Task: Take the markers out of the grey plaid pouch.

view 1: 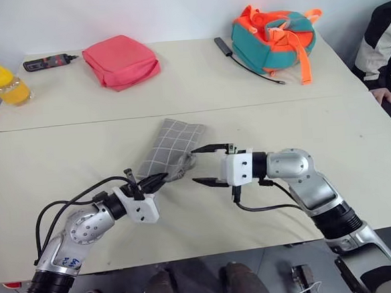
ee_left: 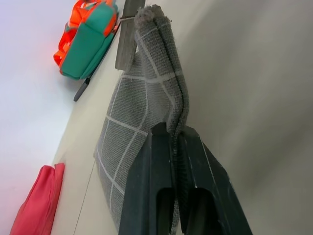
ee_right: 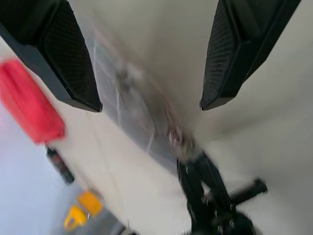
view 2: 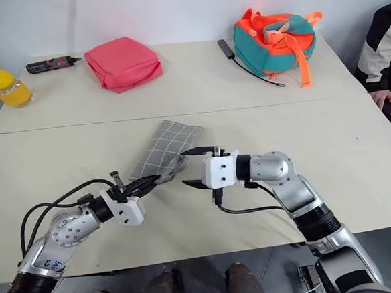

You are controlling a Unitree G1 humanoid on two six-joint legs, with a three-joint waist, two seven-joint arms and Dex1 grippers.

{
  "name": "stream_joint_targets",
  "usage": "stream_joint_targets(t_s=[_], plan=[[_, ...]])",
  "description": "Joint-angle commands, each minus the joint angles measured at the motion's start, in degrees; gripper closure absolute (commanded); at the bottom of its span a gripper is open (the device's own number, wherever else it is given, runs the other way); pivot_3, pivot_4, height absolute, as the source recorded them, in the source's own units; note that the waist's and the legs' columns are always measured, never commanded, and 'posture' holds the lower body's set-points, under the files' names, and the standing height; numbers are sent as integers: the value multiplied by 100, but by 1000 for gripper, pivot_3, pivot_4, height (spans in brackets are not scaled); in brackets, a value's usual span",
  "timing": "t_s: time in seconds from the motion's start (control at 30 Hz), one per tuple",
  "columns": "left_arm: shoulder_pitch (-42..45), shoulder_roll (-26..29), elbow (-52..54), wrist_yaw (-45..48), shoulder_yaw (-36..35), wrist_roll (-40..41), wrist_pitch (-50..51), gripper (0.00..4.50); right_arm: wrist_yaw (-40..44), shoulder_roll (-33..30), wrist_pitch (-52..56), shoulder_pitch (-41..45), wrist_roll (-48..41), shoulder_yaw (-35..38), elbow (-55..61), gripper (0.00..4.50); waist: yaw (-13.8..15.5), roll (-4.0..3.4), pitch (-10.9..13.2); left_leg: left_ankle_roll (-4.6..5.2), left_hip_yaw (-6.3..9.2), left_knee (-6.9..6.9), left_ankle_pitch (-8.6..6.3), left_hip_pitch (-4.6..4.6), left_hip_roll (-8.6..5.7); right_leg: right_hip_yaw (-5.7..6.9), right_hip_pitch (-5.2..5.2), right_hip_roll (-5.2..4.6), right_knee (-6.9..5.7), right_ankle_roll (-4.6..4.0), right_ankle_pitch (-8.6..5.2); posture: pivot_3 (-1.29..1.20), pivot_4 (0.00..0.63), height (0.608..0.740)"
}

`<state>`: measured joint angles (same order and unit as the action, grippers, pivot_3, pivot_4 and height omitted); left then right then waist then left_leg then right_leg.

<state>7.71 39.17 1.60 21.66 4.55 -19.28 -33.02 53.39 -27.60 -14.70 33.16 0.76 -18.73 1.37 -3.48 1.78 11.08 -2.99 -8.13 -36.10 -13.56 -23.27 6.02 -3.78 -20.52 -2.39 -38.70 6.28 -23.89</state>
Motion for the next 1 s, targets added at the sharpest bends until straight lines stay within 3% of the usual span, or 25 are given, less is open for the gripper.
stream_joint_targets(t_s=[0.03, 0.07, 0.17, 0.43, 0.67, 1.0], plan=[[-41, 34, 163, 88, -28, 164, -89, 4500, -124, 78, -233, 189, 149, 21, 43, 1173, 3, 0, 0, 1, -2, -2, 0, 0, 0, -2, 0, 0, -1, 0, 0, 0, 150, 740], [-47, 26, 166, 101, -27, 170, -93, 4500, -114, 57, -277, 185, 225, -16, -25, 1173, 3, 0, 0, 1, -4, -5, 0, 1, 0, -3, 0, 0, -4, 0, 0, 0, 150, 740], [-57, 18, 174, 153, -8, 202, -125, 4500, -152, 1, -450, 174, 478, -78, -296, 1788, 3, 0, 0, 1, -7, -6, -1, 9, 0, -6, 4, 0, -6, 0, 0, 0, 150, 740], [-77, -2, 184, 203, -17, 225, -163, 4500, -79, -20, -698, 218, 823, -235, -527, 4450, 2, 0, 0, 3, -17, -6, -2, 14, 1, -20, 1, 1, -11, 0, 0, 0, 150, 740], [-240, 97, 218, 251, -156, 426, -239, 4500, -220, -105, -766, 317, 921, -91, -703, 4450, -9, 0, 0, 3, -21, -7, -2, 17, 2, -28, 0, 2, -16, 0, 0, 0, 150, 740], [-577, 262, 578, 600, -504, 1365, -217, 4500, -968, -461, -781, 596, 1613, 80, -1512, 4450, -92, 0, 0, 4, -26, -12, -2, 18, 3, -35, -1, 2, -20, 0, 0, 0, 150, 740]])
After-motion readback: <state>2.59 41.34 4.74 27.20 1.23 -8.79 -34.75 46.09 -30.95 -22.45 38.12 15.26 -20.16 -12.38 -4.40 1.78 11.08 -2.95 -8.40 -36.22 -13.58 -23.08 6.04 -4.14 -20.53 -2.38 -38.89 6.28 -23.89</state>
